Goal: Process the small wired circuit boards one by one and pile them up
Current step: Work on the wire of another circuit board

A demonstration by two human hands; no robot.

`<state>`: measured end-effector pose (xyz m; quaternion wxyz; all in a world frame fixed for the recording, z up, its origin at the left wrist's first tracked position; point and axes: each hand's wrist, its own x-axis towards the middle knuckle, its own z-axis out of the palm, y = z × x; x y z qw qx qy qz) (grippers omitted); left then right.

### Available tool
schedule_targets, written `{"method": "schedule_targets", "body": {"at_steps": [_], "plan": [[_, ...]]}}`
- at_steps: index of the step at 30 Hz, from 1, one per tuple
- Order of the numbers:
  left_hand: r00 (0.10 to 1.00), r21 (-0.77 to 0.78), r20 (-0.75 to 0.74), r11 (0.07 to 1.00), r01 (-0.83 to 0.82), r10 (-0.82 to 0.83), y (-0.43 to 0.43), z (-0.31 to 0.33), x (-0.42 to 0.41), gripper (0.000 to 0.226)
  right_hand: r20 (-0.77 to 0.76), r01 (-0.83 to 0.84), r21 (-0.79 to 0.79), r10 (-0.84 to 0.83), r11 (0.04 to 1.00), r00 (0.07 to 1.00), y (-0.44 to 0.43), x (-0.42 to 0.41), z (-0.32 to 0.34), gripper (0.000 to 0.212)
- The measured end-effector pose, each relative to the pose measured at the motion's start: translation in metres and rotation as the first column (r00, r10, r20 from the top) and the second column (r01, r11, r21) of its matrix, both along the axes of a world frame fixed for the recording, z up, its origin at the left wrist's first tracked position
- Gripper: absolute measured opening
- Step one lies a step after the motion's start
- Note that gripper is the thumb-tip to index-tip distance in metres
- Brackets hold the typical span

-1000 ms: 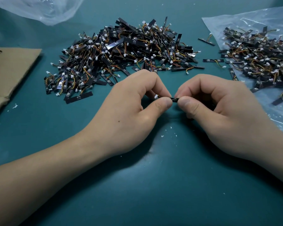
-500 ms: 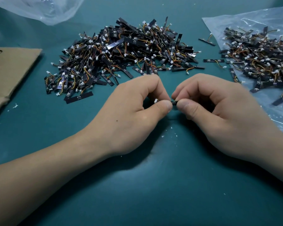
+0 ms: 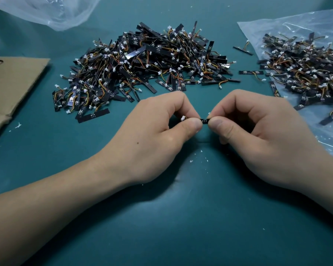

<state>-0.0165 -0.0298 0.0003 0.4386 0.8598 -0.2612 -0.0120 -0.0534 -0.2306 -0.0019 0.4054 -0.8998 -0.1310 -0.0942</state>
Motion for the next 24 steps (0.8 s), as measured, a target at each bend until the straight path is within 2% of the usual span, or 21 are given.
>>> {"method": "schedule_targets", "body": {"at_steps": [4,7,9,11,13,15,16,19,21,22,24], "plan": [[1.0,-0.072,0.011,0.997,-0.026,0.027,-0.002,0.001,0.0,0.011,-0.005,0.004,0.002,-0.004,1.0,1.0,0.002,0.0,-0.003,0.012],[1.0,-0.095,0.0,0.995,0.008,-0.008,-0.001,0.001,-0.002,0.01,-0.051,-0.099,-0.038,0.097,0.994,0.994,0.001,0.0,-0.002,0.039],[0.999,-0.129,-0.013,0.991,0.045,-0.047,0.0,0.001,-0.002,0.016,-0.08,-0.182,-0.012,0.18,0.983,0.98,-0.001,-0.001,-0.001,0.045],[0.998,-0.219,-0.048,0.975,0.024,-0.035,0.001,0.0,-0.001,0.029,-0.041,-0.143,0.094,0.147,0.985,0.988,-0.003,0.0,-0.002,0.046],[0.997,-0.256,-0.067,0.965,-0.062,0.046,0.001,0.0,0.001,0.034,0.032,-0.002,0.357,-0.01,0.934,0.999,-0.005,0.005,-0.003,0.033],[0.989,-0.176,-0.022,0.973,-0.147,0.146,0.001,-0.002,0.002,0.037,0.014,0.083,0.549,-0.108,0.832,0.994,-0.006,0.011,-0.002,0.018],[0.984,-0.115,0.015,0.978,-0.172,0.175,0.001,-0.002,0.002,0.038,-0.01,0.102,0.549,-0.115,0.83,0.993,-0.007,0.014,-0.003,0.019],[0.96,0.1,0.196,0.97,-0.223,0.201,-0.001,-0.003,-0.004,0.042,-0.03,0.038,0.362,-0.029,0.931,0.999,-0.008,0.013,-0.009,0.021],[0.929,0.369,0.328,0.883,-0.291,0.169,-0.002,-0.004,-0.009,0.055,-0.046,-0.034,0.213,0.045,0.977,0.998,-0.005,0.009,-0.01,0.017],[0.931,0.481,0.335,0.824,-0.3,0.143,-0.003,-0.005,-0.01,0.064,-0.054,-0.062,0.156,0.071,0.986,0.996,-0.005,0.007,-0.011,0.017],[0.949,0.579,0.29,0.766,-0.28,0.128,-0.004,-0.006,-0.01,0.076,-0.073,-0.084,0.108,0.092,0.991,0.993,-0.005,0.005,-0.01,0.017]]}}
